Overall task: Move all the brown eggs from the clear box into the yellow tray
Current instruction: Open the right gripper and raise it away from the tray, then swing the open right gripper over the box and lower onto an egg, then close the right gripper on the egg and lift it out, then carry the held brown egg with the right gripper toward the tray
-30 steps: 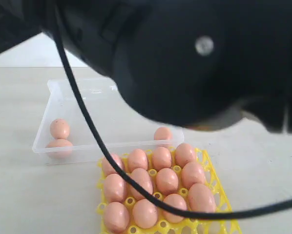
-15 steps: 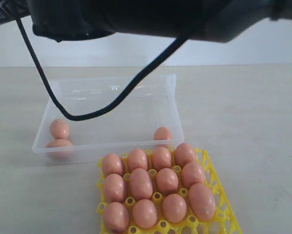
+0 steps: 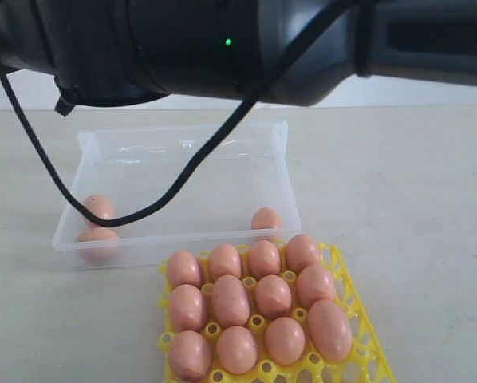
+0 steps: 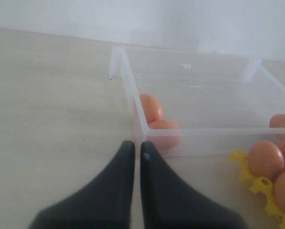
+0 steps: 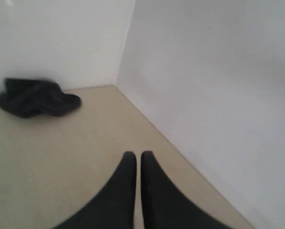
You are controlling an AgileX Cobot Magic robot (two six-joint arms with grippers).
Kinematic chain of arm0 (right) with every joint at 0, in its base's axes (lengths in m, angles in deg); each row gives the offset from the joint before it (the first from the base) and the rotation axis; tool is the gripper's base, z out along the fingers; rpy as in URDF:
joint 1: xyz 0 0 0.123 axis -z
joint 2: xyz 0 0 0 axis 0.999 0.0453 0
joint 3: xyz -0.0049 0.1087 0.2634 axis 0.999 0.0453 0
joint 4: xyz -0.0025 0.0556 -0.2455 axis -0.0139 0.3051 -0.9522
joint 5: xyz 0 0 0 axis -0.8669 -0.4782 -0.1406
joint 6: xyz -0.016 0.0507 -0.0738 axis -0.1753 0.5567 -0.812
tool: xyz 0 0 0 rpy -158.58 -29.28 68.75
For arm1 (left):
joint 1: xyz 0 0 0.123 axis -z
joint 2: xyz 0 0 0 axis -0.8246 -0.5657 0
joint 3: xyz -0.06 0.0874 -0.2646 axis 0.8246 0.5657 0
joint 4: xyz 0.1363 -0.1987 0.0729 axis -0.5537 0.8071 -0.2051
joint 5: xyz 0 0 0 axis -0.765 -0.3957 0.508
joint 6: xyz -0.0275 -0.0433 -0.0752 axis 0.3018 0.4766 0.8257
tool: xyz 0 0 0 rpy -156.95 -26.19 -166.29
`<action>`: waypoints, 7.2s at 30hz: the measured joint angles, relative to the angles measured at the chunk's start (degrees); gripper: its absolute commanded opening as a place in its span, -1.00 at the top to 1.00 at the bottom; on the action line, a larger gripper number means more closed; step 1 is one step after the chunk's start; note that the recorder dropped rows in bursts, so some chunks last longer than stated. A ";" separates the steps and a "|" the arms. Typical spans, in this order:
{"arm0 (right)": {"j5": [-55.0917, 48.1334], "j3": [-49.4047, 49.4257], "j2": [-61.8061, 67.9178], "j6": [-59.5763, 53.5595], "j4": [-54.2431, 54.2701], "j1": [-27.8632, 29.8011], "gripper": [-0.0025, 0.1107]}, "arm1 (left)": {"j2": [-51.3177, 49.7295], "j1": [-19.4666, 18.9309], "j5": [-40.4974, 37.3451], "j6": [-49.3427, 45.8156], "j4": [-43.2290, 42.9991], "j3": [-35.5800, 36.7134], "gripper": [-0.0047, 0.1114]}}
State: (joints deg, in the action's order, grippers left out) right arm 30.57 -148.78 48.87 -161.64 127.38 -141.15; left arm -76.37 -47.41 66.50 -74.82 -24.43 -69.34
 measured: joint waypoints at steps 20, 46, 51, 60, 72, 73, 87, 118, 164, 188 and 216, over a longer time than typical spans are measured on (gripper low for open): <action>6.07 -0.03 -1.30 97.70 -35.26 -0.01 0.96 | 0.00 0.00 0.00 0.00 0.00 0.00 0.85; 3.15 -13.54 2.31 227.11 -198.70 10.25 0.96 | 0.00 0.00 0.00 0.00 0.00 0.00 0.85; 4.28 -13.54 10.79 218.24 -199.43 10.25 0.96 | 0.00 0.00 0.00 0.00 0.00 0.00 0.85; -0.73 -10.32 13.07 197.06 -200.01 9.82 0.96 | 0.00 0.00 0.00 0.00 0.00 0.00 0.85; -58.45 1.16 4.06 129.65 -146.04 2.16 0.96 | 0.00 0.00 0.00 0.00 0.00 0.00 0.85; -62.85 1.29 4.06 123.26 -135.31 4.45 0.96 | 0.00 0.00 0.00 0.00 0.00 0.00 0.85; -65.34 -22.90 14.52 107.31 -88.89 13.63 0.46 | 0.00 0.00 0.00 0.00 0.00 0.00 0.85; -48.09 -26.81 33.65 108.14 -89.44 13.63 0.07 | 0.00 0.00 0.00 0.00 0.00 0.00 0.85; -41.90 -26.90 37.12 123.08 -90.56 14.52 0.96 | 0.00 0.00 0.00 0.00 0.00 0.00 0.85; -47.51 -18.52 20.42 176.00 -152.92 5.29 0.96 | 0.00 0.00 0.00 0.00 0.00 0.00 0.85; -50.25 63.55 -41.09 190.07 -199.58 -1.59 0.96 | 0.00 0.00 0.00 0.00 0.00 0.00 0.85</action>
State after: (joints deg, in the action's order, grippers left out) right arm -19.68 -85.23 7.78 28.43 -72.19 -142.74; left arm -76.37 -47.41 66.50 -74.82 -24.43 -69.34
